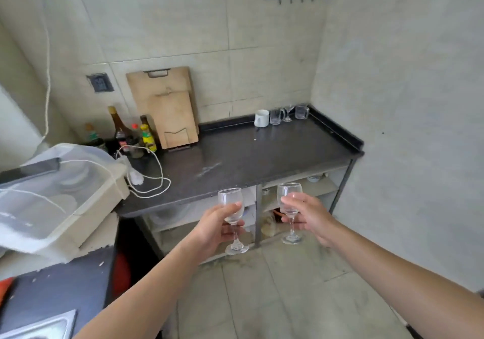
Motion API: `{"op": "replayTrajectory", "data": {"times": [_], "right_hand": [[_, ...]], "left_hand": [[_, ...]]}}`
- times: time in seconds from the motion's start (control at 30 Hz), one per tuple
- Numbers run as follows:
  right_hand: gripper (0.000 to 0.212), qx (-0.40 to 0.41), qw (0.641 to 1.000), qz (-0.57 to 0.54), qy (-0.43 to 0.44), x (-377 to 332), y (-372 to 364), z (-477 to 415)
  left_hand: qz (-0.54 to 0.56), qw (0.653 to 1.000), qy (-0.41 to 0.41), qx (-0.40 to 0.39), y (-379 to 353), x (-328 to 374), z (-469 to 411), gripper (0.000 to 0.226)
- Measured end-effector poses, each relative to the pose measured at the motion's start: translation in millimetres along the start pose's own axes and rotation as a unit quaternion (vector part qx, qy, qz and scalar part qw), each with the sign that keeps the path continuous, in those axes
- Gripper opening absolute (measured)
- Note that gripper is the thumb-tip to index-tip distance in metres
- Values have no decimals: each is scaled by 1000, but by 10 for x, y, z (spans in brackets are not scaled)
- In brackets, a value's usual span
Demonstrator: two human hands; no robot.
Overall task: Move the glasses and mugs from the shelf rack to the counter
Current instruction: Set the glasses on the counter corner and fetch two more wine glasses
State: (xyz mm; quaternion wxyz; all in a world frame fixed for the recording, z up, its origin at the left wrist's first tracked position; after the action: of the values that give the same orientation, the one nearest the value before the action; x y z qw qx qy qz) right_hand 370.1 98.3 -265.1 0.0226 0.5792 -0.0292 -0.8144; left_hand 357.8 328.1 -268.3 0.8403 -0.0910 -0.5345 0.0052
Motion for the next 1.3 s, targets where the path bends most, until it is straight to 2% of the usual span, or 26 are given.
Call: {"op": "replayTrajectory", "data": {"times": [0.23, 0.4, 0.5, 0.77, 1.13, 1.3], "right_hand": [[55, 52, 998, -22, 0, -97, 1025, -1041], [55, 63, 997, -35, -2, -401, 1598, -1864], [51, 69, 997, -25, 0, -587, 1879, -2301], [42, 77, 996, -8, -35, -650, 2359, -3363], [55, 130, 990, 28, -37, -1161, 3014, -5192], [61, 151, 986, 48, -46, -1308, 3286, -5946]], "left_hand": [[-38, 998, 3, -52, -871, 342, -1263, 30], [-69, 996, -1, -55, -1356, 718, -2148, 52], [-67, 997, -8, -46, -1568, 896, -2629, 51], [-60, 996, 20, -59, -1934, 1054, -3752, 48], [-59, 995, 38, -65, -2272, 1682, -5784, 54], [-57, 995, 55, -54, -2492, 1928, -6565, 41]]}}
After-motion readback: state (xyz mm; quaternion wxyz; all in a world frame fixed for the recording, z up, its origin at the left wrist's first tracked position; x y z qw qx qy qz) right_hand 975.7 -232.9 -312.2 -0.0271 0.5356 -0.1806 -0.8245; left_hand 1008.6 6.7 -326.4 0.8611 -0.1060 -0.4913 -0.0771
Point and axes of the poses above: each hand's wrist, its own z-axis away from the middle knuckle, its own y-axis out of the back of the hand, x = y × z, the point moved 8 cm from there along -z, towards the middle knuckle, and after that the axes turned 2 degrees about x, right-handed, at the moved point
